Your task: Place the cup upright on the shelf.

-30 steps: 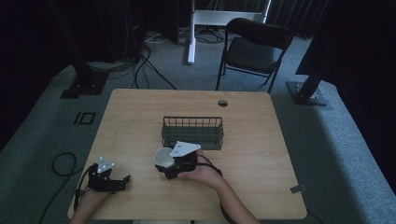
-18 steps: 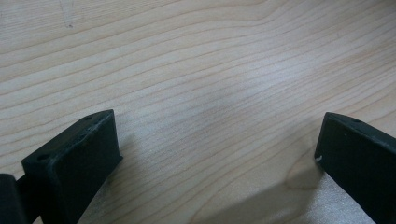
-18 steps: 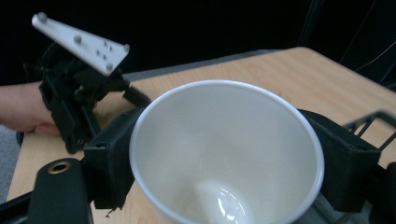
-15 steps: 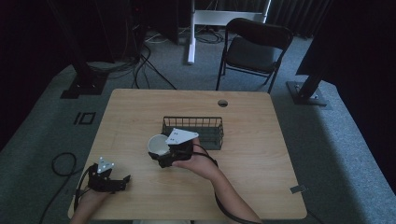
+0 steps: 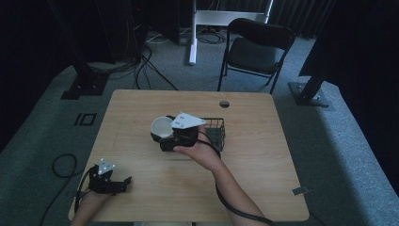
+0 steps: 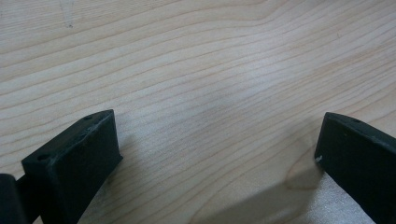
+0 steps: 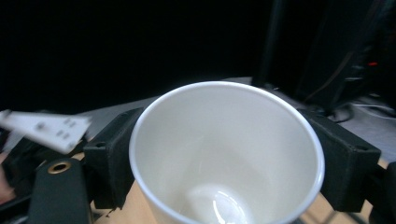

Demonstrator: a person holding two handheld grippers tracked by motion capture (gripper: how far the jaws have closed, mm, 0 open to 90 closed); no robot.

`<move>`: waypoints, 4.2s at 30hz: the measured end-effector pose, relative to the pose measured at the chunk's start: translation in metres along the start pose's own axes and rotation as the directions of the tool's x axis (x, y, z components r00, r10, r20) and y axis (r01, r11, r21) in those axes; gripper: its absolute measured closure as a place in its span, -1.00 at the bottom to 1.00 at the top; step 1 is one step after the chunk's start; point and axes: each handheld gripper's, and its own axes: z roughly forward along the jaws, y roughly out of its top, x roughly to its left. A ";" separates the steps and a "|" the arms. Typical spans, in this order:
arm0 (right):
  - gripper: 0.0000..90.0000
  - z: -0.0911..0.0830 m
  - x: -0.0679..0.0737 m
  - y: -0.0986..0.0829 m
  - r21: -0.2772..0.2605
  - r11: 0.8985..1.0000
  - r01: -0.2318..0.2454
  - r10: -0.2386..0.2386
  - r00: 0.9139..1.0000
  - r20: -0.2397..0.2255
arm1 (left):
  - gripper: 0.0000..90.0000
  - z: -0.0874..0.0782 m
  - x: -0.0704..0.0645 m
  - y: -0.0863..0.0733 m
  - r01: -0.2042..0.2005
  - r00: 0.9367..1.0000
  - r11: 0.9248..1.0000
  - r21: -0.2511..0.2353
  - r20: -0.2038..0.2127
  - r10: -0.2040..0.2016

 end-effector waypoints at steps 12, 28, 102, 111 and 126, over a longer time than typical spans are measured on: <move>-0.58 -0.019 -0.044 0.000 -0.015 0.998 -0.061 0.063 0.977 0.203 | -1.00 0.000 0.000 0.000 0.000 1.000 1.000 -0.001 0.000 0.000; -0.58 -0.015 -0.078 -0.042 0.044 0.989 -0.141 0.119 0.937 0.330 | -1.00 0.000 0.000 0.000 0.000 1.000 1.000 -0.001 0.000 0.000; -0.72 -0.040 -0.080 -0.072 0.099 0.983 -0.155 0.120 0.950 0.290 | -1.00 0.000 0.000 0.000 0.000 1.000 1.000 -0.001 -0.001 0.000; -0.72 -0.059 -0.085 -0.080 0.085 0.981 -0.172 0.138 0.941 0.308 | -1.00 0.000 0.000 0.000 0.000 1.000 1.000 0.000 -0.001 0.000; -0.72 -0.095 -0.089 -0.099 0.082 0.980 -0.184 0.145 0.927 0.347 | -1.00 0.000 0.000 0.000 0.000 1.000 1.000 0.000 -0.001 0.000</move>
